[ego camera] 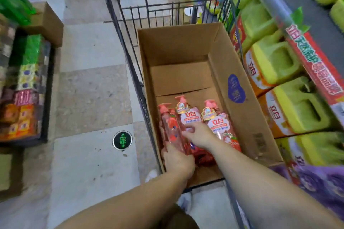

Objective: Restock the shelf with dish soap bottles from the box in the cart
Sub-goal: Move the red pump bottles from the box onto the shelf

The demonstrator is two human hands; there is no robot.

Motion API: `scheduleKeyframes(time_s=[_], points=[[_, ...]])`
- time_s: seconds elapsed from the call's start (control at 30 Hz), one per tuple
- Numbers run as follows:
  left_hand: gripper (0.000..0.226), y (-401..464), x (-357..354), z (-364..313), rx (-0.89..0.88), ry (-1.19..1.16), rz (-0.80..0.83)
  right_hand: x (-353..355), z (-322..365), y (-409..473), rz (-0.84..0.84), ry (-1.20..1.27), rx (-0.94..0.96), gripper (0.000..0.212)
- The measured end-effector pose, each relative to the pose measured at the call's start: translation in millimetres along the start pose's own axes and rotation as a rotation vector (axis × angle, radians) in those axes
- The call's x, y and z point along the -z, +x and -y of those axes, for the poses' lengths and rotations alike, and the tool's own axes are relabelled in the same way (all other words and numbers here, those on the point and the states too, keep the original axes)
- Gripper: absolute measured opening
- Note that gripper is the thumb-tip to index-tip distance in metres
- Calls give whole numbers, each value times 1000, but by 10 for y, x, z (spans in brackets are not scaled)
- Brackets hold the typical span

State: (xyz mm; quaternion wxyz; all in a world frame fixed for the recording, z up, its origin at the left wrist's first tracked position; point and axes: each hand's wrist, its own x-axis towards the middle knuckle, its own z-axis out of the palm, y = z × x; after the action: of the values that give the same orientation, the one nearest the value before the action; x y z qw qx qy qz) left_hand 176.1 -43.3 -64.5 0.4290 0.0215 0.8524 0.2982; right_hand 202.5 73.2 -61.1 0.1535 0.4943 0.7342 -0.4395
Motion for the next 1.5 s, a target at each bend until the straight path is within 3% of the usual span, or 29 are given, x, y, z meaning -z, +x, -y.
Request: scheduleKeyframes(time_s=[0.17, 0.37, 0.53, 0.7, 0.93, 1.23, 1.4, 1.5], points=[[100, 14, -86, -175, 125, 11, -80, 52, -182, 73, 4, 42, 7, 35], [118, -58, -209, -184, 131, 92, -217, 288, -515, 142, 111, -39, 44, 41], [113, -56, -289, -169, 136, 96, -256, 382, -699, 248, 169, -64, 91, 47], [118, -42, -268, -136, 163, -72, -202, 357, -767, 289, 205, -47, 151, 51], [88, -52, -260, -169, 215, -240, -250, 370, -787, 299, 236, -80, 173, 54], [67, -313, -52, -89, 103, -528, -132, 406, -594, 107, 247, 20, 211, 50], [56, -410, 149, -44, -12, -600, 176, 433, -438, -60, 450, 600, 1, 49], [61, -392, 281, -62, -91, -547, 369, 609, -402, -175, 436, 686, -25, 64]])
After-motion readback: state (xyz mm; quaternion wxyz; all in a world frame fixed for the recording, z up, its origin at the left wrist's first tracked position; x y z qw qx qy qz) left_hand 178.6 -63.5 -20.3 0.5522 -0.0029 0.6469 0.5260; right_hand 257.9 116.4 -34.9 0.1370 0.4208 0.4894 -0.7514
